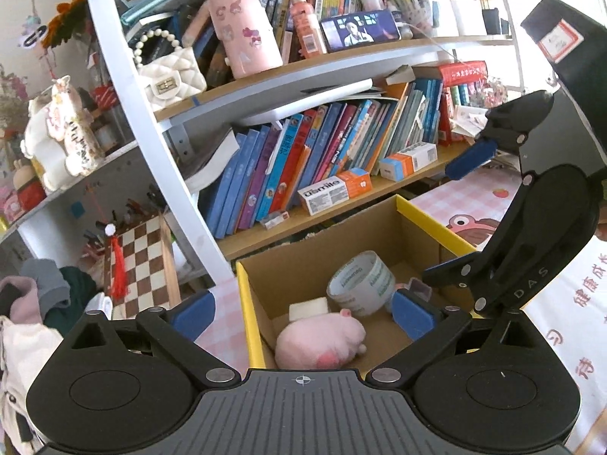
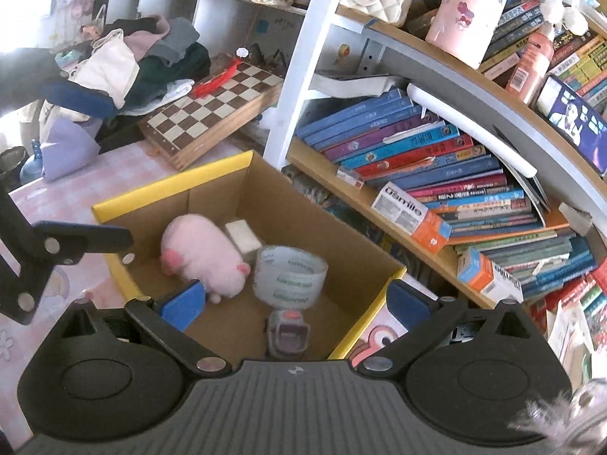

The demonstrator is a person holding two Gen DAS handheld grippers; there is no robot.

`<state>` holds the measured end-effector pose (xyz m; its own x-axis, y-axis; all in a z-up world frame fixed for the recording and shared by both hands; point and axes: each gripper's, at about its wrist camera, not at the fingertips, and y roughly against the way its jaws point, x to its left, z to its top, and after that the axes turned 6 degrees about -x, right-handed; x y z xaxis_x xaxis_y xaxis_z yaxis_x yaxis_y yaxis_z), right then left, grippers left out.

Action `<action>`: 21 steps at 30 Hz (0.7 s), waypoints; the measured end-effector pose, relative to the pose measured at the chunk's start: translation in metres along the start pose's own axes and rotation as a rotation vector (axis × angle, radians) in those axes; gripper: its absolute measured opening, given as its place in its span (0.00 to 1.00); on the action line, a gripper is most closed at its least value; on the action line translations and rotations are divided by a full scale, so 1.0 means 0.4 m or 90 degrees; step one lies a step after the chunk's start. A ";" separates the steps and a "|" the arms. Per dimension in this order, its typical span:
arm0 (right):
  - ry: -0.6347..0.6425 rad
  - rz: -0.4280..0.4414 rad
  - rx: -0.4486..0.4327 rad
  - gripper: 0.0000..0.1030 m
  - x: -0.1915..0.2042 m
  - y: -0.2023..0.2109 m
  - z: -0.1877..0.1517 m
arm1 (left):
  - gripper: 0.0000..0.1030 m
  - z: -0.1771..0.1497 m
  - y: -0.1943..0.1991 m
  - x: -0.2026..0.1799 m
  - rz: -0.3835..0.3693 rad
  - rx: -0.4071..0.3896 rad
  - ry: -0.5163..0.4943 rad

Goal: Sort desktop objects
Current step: 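Withdraw both grippers from the yellow box back over the table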

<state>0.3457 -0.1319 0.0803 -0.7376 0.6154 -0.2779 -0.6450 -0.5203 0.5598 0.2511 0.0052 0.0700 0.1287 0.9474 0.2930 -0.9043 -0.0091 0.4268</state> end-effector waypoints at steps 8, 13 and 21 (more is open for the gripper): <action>-0.031 -0.020 -0.002 1.00 0.063 0.065 -0.027 | 0.98 -0.042 0.082 -0.009 -0.010 -0.003 0.014; -0.052 -0.033 -0.011 1.00 0.108 0.117 -0.051 | 0.98 -0.070 0.133 -0.015 -0.016 -0.002 0.015; -0.083 -0.037 0.008 1.00 0.189 0.177 -0.111 | 0.98 -0.125 0.203 -0.014 -0.018 0.008 0.031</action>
<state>0.2354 -0.1486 0.0644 -0.6658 0.7169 -0.2066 -0.6830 -0.4743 0.5554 0.1566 0.0152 0.0602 0.1346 0.9617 0.2387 -0.8949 0.0145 0.4460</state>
